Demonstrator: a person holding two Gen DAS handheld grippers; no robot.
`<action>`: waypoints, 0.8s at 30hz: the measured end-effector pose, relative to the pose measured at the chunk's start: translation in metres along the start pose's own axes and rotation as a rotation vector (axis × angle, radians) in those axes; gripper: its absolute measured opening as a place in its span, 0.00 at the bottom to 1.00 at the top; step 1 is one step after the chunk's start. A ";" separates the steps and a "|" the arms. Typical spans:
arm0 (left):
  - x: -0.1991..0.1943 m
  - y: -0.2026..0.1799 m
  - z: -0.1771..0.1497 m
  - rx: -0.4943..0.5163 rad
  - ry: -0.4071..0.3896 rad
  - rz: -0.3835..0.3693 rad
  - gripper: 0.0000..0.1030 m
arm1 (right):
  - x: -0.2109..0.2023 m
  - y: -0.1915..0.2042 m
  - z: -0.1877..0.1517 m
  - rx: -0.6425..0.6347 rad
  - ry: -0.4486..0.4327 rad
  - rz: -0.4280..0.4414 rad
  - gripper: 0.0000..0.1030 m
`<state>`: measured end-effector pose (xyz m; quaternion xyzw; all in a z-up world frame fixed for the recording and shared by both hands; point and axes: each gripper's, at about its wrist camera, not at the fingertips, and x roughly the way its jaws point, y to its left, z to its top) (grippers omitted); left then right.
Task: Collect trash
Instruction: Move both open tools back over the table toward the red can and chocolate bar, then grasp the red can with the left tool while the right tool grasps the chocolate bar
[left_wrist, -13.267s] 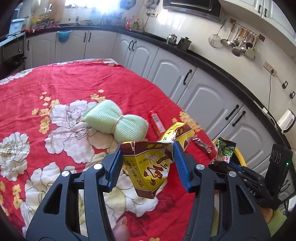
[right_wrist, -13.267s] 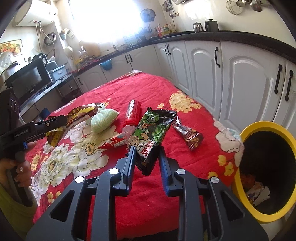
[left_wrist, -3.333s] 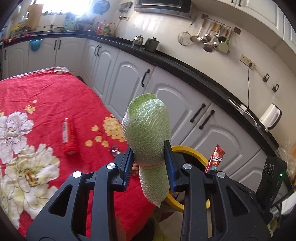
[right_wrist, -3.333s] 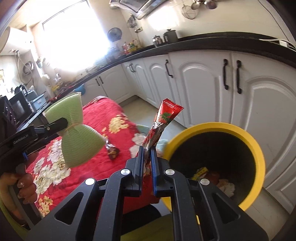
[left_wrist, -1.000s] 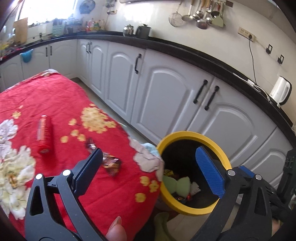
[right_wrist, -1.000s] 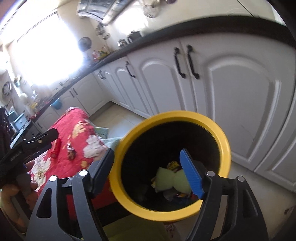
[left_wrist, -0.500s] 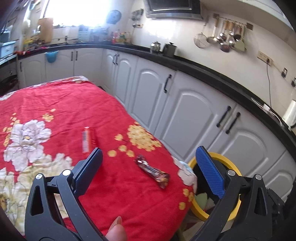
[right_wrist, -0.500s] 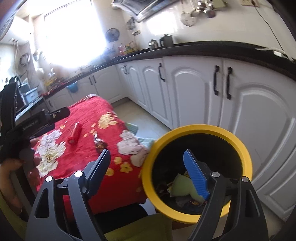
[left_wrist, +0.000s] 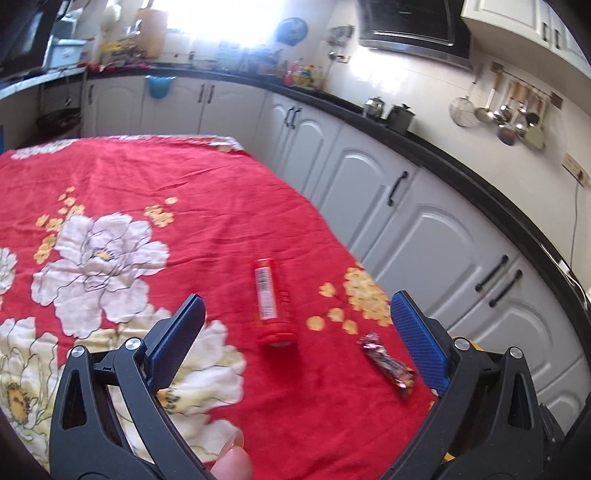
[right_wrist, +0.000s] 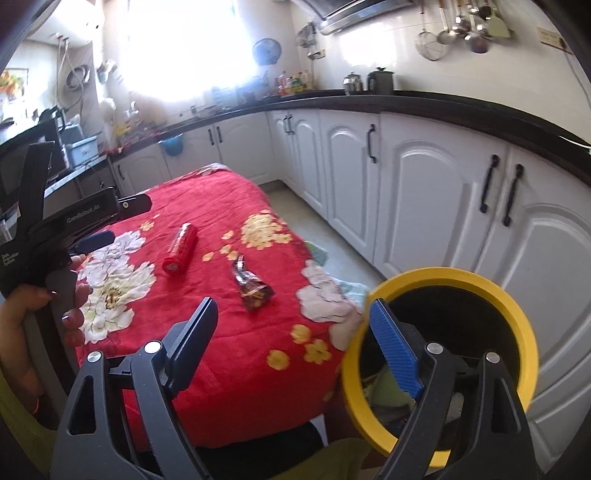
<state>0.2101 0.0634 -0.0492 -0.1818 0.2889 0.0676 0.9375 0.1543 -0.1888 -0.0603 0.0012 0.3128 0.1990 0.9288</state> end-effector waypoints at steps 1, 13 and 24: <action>0.001 0.003 0.000 -0.004 0.001 0.008 0.89 | 0.006 0.005 0.002 -0.013 0.009 0.007 0.79; 0.030 0.036 0.000 -0.079 0.066 0.029 0.72 | 0.089 0.038 0.015 -0.148 0.133 0.015 0.73; 0.073 0.022 0.002 -0.074 0.161 -0.002 0.60 | 0.118 0.043 0.004 -0.158 0.213 0.040 0.29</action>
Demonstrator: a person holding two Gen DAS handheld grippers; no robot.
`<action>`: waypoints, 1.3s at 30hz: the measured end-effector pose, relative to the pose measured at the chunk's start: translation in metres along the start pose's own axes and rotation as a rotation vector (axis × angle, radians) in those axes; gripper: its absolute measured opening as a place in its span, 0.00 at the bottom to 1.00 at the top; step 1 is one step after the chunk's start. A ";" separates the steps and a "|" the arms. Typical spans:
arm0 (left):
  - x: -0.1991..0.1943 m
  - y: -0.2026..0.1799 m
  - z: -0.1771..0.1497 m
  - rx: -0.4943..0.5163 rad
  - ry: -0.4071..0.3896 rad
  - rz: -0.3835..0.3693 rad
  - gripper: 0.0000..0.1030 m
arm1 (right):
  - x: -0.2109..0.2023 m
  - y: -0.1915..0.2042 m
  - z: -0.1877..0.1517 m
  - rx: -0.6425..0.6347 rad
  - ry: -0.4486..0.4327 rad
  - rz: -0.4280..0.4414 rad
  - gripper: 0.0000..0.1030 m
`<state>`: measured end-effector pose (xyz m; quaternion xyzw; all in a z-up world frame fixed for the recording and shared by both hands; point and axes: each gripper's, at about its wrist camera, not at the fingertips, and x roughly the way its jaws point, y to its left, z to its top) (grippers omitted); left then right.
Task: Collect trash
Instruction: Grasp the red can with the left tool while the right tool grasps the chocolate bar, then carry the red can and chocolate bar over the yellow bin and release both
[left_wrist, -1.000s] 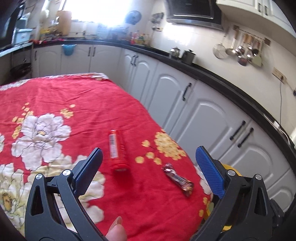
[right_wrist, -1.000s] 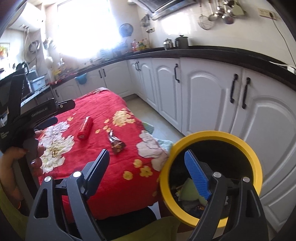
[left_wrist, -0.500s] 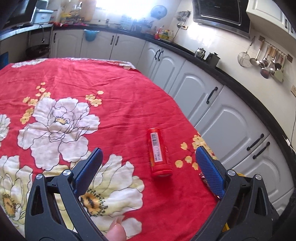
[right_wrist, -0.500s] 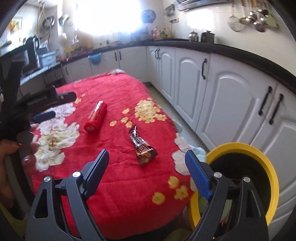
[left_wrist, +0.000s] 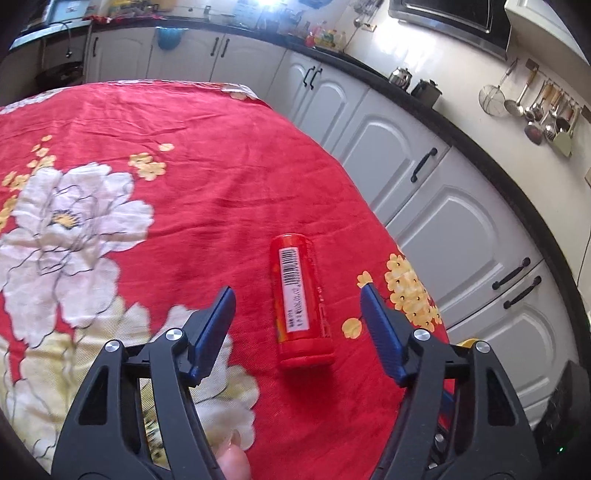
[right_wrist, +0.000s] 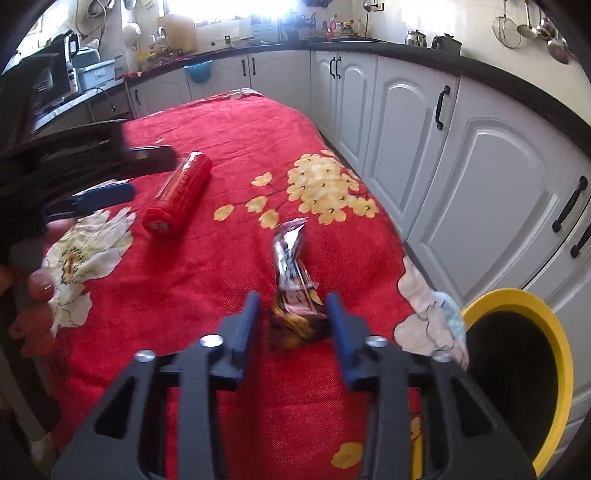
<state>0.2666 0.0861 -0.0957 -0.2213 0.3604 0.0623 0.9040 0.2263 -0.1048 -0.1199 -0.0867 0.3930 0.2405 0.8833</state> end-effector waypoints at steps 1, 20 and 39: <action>0.004 -0.002 0.000 0.003 0.008 0.003 0.59 | -0.002 0.000 -0.001 0.005 -0.002 0.005 0.29; 0.007 -0.012 -0.028 0.118 0.085 -0.008 0.25 | -0.043 -0.018 -0.037 0.206 -0.042 0.153 0.29; -0.035 -0.073 -0.048 0.255 0.038 -0.107 0.25 | -0.087 -0.071 -0.047 0.340 -0.125 0.126 0.29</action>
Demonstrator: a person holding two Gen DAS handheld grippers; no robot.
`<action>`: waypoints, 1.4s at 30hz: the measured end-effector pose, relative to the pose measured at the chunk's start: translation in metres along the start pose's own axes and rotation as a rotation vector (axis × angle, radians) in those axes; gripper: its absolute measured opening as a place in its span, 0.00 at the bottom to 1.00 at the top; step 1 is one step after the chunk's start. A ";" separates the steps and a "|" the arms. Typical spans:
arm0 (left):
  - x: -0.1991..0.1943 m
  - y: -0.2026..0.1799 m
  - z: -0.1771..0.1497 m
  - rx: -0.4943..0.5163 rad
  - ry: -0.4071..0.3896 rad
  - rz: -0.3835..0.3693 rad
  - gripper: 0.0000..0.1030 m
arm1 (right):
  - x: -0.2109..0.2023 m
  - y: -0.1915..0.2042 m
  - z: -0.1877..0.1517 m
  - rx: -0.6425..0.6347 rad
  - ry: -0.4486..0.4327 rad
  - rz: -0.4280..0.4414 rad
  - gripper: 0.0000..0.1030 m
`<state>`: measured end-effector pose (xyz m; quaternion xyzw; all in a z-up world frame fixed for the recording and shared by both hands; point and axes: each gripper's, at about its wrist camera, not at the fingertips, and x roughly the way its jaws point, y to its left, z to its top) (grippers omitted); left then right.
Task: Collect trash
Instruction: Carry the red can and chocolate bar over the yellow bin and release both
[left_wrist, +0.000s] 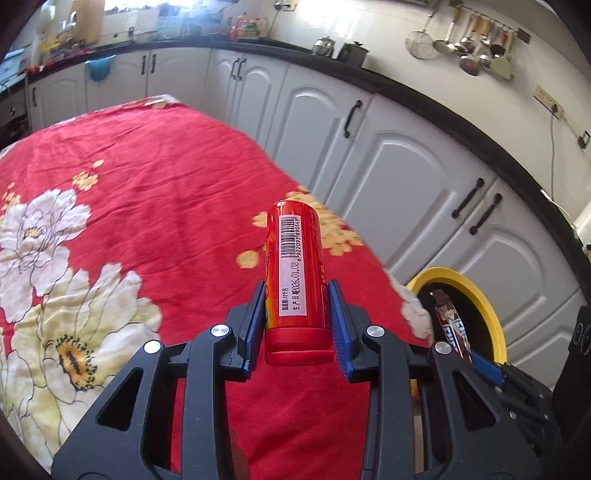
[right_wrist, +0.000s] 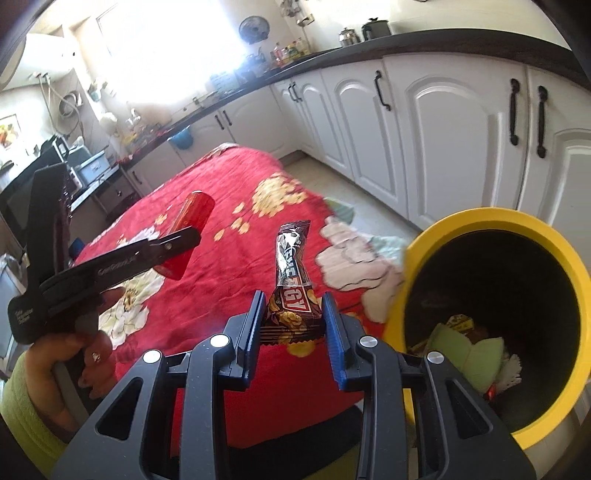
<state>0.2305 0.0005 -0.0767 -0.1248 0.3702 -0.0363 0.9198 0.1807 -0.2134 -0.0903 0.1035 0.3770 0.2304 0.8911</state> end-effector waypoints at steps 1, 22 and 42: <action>-0.002 -0.003 0.001 0.006 -0.003 -0.004 0.25 | -0.003 -0.003 0.000 0.004 -0.005 -0.005 0.29; -0.029 -0.070 -0.006 0.130 -0.044 -0.096 0.25 | -0.059 -0.061 -0.006 0.068 -0.083 -0.110 0.29; -0.021 -0.129 -0.027 0.260 -0.014 -0.156 0.25 | -0.085 -0.106 -0.016 0.125 -0.130 -0.195 0.29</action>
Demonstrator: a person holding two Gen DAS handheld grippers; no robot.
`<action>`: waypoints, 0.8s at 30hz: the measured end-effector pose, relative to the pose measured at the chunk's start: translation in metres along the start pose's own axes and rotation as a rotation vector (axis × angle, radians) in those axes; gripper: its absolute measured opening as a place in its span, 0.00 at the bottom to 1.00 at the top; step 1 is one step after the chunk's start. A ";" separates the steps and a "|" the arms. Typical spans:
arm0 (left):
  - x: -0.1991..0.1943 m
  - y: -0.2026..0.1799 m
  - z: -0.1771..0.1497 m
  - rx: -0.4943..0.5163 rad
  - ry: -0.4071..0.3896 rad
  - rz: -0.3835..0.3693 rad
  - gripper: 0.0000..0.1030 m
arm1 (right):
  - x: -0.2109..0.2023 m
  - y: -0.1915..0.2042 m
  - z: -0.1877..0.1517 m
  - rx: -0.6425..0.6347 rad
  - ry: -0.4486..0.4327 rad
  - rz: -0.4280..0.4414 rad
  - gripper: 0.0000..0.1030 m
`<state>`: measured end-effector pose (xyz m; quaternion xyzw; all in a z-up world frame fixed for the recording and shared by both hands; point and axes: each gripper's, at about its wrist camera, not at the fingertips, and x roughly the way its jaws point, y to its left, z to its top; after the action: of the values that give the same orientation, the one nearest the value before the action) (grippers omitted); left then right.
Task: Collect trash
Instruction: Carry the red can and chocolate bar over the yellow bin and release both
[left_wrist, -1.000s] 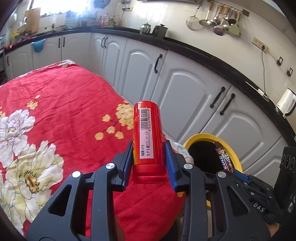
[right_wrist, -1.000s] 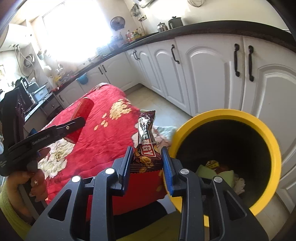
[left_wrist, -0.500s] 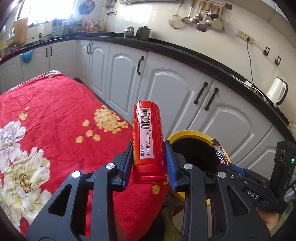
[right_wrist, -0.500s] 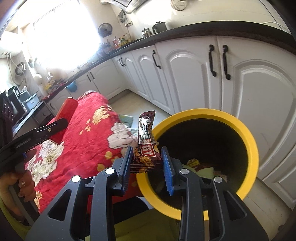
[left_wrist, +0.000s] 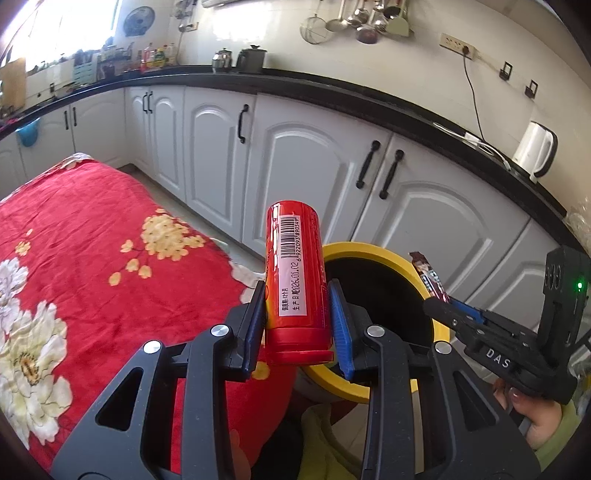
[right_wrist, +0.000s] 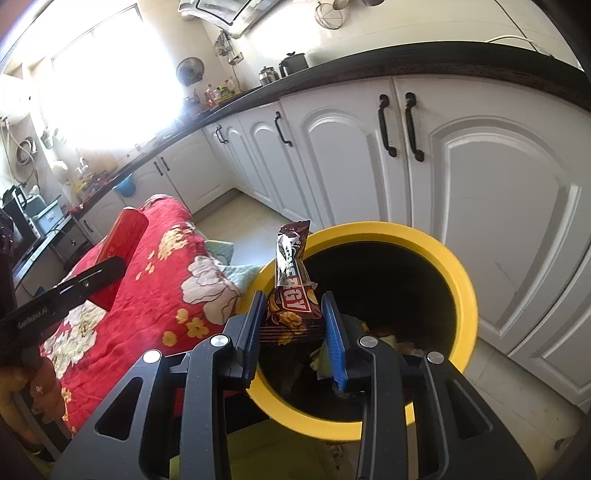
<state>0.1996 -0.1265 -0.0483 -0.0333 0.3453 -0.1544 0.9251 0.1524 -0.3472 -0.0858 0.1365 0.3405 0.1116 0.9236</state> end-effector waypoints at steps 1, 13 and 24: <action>0.002 -0.004 -0.001 0.008 0.004 -0.003 0.25 | 0.000 -0.002 0.000 0.003 -0.001 -0.003 0.29; 0.023 -0.030 -0.012 0.068 0.057 -0.025 0.25 | -0.001 -0.032 -0.007 0.049 -0.007 -0.050 0.29; 0.056 -0.053 -0.018 0.123 0.116 -0.027 0.25 | 0.007 -0.051 -0.020 0.084 0.026 -0.070 0.29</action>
<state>0.2141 -0.1933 -0.0881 0.0278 0.3876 -0.1894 0.9017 0.1502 -0.3890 -0.1216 0.1617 0.3612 0.0664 0.9159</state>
